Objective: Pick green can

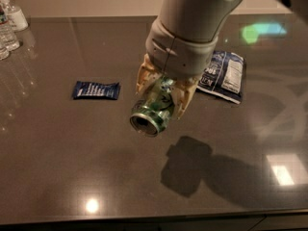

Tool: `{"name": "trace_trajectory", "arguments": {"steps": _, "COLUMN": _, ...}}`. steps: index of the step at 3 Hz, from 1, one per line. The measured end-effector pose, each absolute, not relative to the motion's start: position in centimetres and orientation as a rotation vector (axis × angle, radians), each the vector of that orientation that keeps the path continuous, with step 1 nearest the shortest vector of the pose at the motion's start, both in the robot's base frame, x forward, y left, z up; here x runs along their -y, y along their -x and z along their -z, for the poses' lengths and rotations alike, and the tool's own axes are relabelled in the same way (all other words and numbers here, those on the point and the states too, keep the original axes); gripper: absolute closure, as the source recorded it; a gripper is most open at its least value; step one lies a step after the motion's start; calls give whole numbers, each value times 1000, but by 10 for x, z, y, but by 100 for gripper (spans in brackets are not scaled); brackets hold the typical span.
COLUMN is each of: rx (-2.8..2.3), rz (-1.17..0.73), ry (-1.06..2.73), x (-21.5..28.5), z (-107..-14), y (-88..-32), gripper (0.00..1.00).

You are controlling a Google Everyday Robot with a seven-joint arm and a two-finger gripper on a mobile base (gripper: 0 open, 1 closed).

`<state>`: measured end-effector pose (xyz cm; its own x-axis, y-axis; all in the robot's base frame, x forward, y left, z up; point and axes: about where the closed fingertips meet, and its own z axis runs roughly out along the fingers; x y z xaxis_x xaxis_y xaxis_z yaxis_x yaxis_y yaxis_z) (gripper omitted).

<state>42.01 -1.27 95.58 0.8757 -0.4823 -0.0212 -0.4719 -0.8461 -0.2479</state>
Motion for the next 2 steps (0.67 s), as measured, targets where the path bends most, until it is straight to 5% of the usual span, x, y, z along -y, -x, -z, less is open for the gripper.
{"name": "trace_trajectory", "arguments": {"steps": 2, "rx": -729, "rz": 146, "ry": 2744, "x": 12, "z": -990, "y": -431, "gripper": 100}}
